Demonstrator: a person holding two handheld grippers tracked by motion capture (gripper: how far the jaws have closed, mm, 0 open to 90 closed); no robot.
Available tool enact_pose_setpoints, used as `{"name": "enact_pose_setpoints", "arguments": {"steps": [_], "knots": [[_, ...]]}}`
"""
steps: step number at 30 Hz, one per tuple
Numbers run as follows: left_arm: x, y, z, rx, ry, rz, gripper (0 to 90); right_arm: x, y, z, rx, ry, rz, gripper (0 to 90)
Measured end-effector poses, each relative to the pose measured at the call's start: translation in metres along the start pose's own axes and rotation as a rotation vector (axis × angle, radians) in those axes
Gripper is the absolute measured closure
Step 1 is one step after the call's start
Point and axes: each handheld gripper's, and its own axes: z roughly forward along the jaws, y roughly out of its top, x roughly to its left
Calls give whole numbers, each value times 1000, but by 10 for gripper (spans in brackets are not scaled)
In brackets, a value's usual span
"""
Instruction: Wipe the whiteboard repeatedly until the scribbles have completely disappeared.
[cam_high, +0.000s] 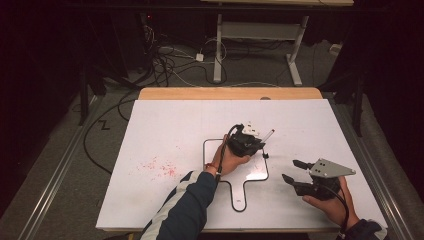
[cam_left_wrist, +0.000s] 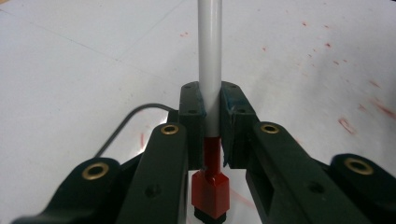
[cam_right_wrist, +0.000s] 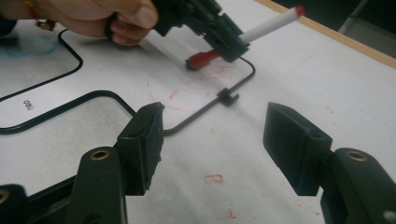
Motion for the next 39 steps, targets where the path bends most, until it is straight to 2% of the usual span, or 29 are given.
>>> {"name": "enact_pose_setpoints", "arguments": {"steps": [6, 11, 18, 20, 22, 25, 28, 30, 32, 34, 39], "knots": [[5, 11, 12, 9, 12, 4, 790, 3, -4, 3, 28, 4, -29, 388], [4, 11, 10, 20, 12, 2, 790, 1, -5, 0, 21, 5, -17, 387], [-16, -2, -3, 0, -34, 38, 790, -7, -7, 1, 14, -1, 23, 388], [-21, -6, -9, -9, -38, 37, 789, -8, -7, 2, 16, -3, 32, 388], [-29, -9, -15, -18, -39, 68, 789, -8, -7, 2, 12, -3, 32, 384], [-36, -9, -24, -44, -43, 83, 789, -6, -4, 2, 3, -2, 33, 384], [-43, -9, -35, -77, -37, 120, 788, -7, 1, 2, -25, -2, 45, 384], [-47, -10, -41, -96, -47, 127, 788, -8, 6, 1, -53, 0, 60, 384], [-50, -11, -45, -112, -51, 132, 788, -9, 12, 2, -86, 13, 90, 384], [-54, -12, -48, -120, -48, 148, 788, -9, 23, 3, -141, 52, 115, 397], [-62, -17, -54, -159, -58, 154, 788, -6, 38, 6, -186, 84, 135, 411]]}}
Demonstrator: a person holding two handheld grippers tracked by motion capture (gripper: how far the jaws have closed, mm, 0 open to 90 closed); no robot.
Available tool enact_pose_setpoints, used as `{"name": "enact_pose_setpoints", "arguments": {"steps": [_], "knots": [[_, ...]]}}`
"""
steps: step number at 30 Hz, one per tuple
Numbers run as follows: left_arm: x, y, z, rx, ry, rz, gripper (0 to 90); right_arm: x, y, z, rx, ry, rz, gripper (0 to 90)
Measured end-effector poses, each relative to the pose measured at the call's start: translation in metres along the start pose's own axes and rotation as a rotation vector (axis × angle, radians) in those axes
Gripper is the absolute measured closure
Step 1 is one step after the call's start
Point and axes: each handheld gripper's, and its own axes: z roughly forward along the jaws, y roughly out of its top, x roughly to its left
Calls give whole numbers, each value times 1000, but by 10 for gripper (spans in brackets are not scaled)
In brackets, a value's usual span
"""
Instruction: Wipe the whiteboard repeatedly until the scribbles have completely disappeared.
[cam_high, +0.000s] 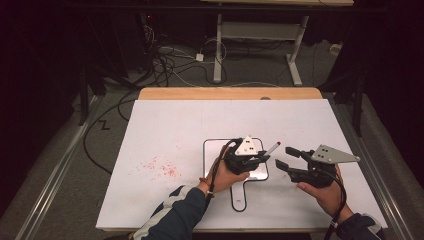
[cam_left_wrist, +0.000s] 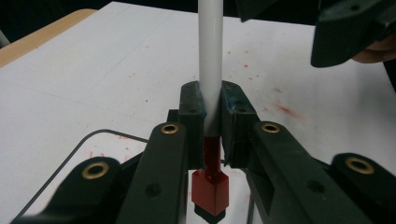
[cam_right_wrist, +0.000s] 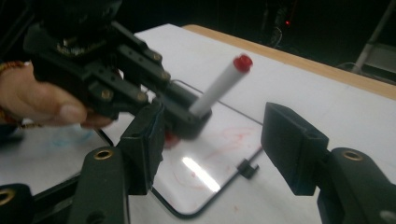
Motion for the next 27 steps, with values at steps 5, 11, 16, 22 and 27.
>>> {"name": "enact_pose_setpoints", "arguments": {"steps": [5, 11, 16, 22, 27], "knots": [[-10, -1, -6, -28, 6, 6, 788, 7, 8, 11, -4, 20, 4, 436], [-16, -2, -11, -34, -6, 8, 788, 16, 13, 21, -24, 56, -3, 667], [-11, -6, -15, -18, 32, -13, 762, 15, 18, 28, -19, 94, 16, 807], [-3, -19, -46, 66, 156, -43, 369, 13, 31, 47, 24, 42, -23, 811], [-5, -43, -99, 94, 269, -5, 249, 8, 32, 66, 99, -8, -46, 811]]}}
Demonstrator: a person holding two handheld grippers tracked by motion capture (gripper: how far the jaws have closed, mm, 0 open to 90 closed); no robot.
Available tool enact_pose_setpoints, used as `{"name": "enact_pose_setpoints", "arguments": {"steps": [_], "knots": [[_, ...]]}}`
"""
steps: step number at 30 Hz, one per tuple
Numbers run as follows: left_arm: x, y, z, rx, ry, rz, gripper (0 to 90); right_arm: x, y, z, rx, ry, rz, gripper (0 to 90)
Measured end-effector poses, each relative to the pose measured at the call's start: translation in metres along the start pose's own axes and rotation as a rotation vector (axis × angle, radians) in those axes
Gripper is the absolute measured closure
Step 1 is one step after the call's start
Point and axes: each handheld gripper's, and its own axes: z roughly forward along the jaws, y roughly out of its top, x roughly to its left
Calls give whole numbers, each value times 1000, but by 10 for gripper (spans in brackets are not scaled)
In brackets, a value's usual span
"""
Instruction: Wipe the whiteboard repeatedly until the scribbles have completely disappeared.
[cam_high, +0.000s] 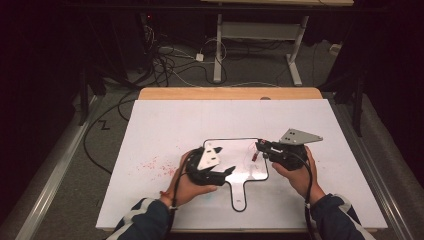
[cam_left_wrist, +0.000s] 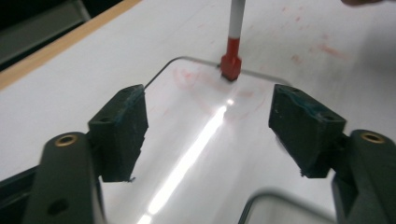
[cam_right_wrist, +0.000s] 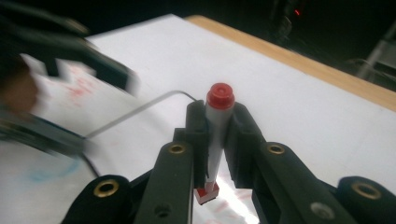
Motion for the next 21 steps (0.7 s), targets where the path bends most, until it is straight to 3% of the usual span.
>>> {"name": "enact_pose_setpoints", "arguments": {"steps": [2, 3, 4, 6, 7, 9, 14, 17, 21], "knots": [[4, -13, -22, -4, 25, -5, 238, -2, 0, 4, 15, -3, 0, 811], [6, -22, -35, 8, 62, 2, 232, -3, 1, 7, 31, -27, -15, 811], [8, -30, -45, 10, 88, -11, 232, -9, 0, 14, 37, -1, -15, 811], [11, -45, -61, 7, 110, -62, 232, -11, 0, 17, 49, -15, -19, 811], [13, -55, -70, 18, 133, -91, 232, -16, 0, 24, 73, -33, -49, 811], [13, -70, -82, 25, 132, -135, 232, -18, -1, 26, 78, -31, -44, 811], [6, -94, -94, 112, 179, -131, 227, -29, -2, 36, 49, -41, -75, 811], [6, -101, -98, 135, 170, -142, 225, -33, 0, 36, 61, -37, -64, 812], [8, -105, -106, 107, 170, -163, 217, -24, 0, 30, 81, 37, -74, 812]]}}
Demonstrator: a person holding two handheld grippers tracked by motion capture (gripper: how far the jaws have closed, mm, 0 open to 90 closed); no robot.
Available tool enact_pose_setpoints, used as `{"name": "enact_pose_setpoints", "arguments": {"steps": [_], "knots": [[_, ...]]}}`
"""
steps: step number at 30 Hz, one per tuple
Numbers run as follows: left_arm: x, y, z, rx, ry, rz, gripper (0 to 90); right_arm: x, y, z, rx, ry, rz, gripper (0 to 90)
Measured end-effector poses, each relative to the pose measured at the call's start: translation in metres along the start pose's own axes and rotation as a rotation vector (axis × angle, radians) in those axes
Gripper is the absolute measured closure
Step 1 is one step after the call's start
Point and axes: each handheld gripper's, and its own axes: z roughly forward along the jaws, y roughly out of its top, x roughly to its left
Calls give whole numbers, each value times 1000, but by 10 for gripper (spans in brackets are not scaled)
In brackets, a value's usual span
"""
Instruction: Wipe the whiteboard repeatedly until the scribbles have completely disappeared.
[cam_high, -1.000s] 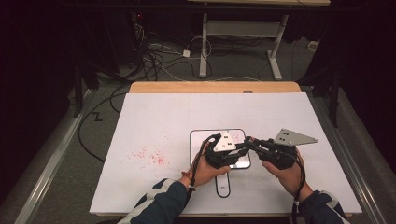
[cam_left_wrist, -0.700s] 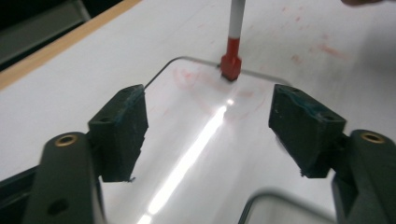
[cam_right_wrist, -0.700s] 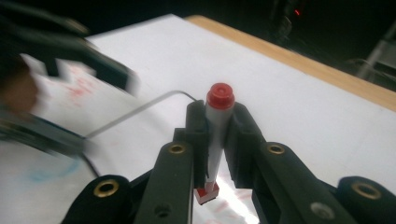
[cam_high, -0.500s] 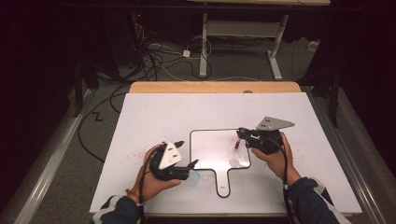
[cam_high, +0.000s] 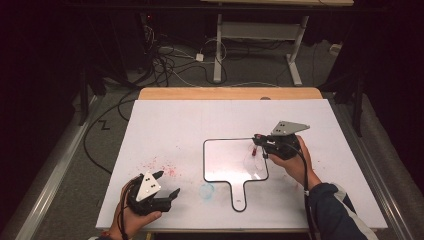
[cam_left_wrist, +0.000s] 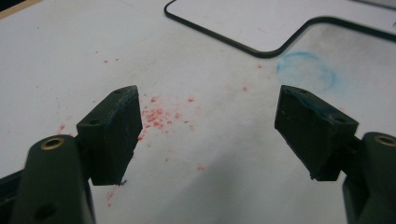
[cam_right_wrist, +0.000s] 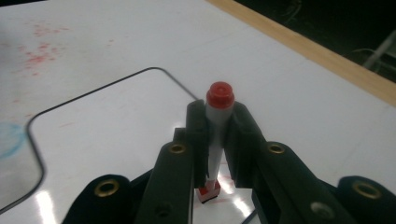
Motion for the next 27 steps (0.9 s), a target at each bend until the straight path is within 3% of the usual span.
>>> {"name": "enact_pose_setpoints", "arguments": {"steps": [3, 5, 8, 13, 15, 18, 23, 27], "knots": [[1, -5, -3, 20, 18, 0, 209, 13, 0, -10, 28, 49, -19, 812], [2, -8, -5, 25, 22, -9, 209, 15, 0, -11, 36, 58, -29, 812], [1, -6, -8, -7, 27, -11, 209, 15, -1, -12, 37, 24, -43, 812], [-2, -4, -2, 4, 18, 27, 209, -6, -3, -1, -8, -77, -29, 812], [-2, -4, 0, 6, 16, 34, 209, -14, -5, 2, -31, -63, 9, 812], [1, -3, 2, 9, 15, 32, 209, -15, -6, 1, -33, -47, -1, 812], [1, -3, 3, 16, 13, 37, 209, -1, -3, -7, 1, 54, -42, 812], [-1, -3, 3, 19, 8, 41, 209, 13, -4, -18, 40, 96, -64, 812]]}}
